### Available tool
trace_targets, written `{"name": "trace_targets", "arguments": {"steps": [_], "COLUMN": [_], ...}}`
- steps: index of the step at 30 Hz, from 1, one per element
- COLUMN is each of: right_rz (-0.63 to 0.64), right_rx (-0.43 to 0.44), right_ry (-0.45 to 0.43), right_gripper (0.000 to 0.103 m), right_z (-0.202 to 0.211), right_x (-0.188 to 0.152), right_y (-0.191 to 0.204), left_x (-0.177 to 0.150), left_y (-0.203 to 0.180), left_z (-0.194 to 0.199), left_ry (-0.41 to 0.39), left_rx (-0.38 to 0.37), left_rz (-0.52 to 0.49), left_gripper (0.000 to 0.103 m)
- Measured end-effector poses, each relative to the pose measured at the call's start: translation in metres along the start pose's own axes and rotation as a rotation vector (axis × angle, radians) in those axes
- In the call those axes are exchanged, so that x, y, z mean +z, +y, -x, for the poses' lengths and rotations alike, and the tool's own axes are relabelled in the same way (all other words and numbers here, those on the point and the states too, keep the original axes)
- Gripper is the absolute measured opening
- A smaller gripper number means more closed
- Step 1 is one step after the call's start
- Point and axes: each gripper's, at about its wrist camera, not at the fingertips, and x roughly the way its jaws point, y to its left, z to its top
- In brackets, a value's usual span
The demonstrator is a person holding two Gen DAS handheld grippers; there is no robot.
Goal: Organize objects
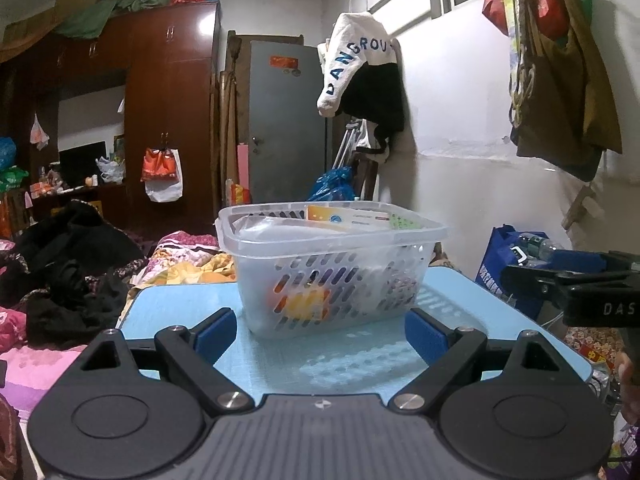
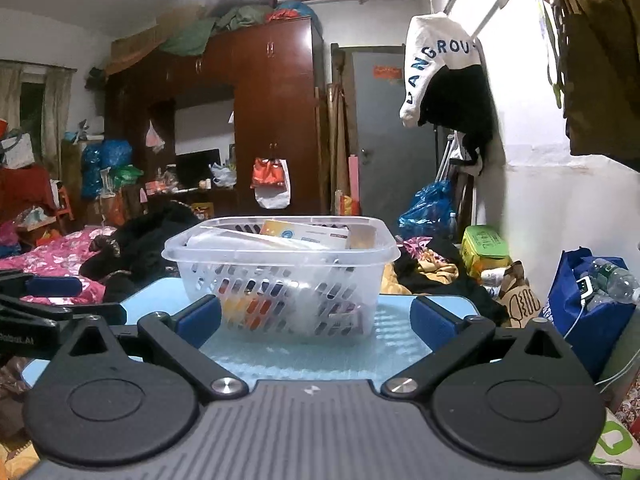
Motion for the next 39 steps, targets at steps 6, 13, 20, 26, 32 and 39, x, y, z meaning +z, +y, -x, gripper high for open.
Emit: {"name": "trace_targets", "arguments": {"steps": [6,13,20,26,32,39], "right_rz": [-0.004,0.006,0.017,0.011,0.012,0.011], "right_rx": [0.011,0.019,0.012,0.021,0.021,0.025], "right_ry": [0.008,0.016,0.008,0.011,0.01,0.011], "right_gripper": [0.103,0.103,0.103,0.103,0.103,0.103], "right_z": [0.0015,0.0028,0.0037,0.0041,0.004,0.0042], "right_x": [0.0011,-0.0009,-0.002,-0.0017,-0.0017,-0.0014], "right_y": [0.0005,0.0032,0.0045,0.005,0.0045,0.0048], "left_x": [0.0006,0.001,0.0002,0.0003,-0.0004,-0.0008], "left_y": [-0.001,-0.001,-0.0034,-0.0027,-0.0027,-0.0045], "left_z": [0.0028,0.0046,0.0047,0.0032,0.003,0.0031], "left_ry": [-0.003,-0.005,-0.006,0.001,-0.005,-0.004], "left_rx": [0.011,0.018,0.026,0.018,0.017,0.016], "left_rz": [-0.005,-0.007,-0.021,-0.011,-0.016,-0.014], "left_gripper": [0.093,0.093,0.093,0.093,0.093,0.093]}}
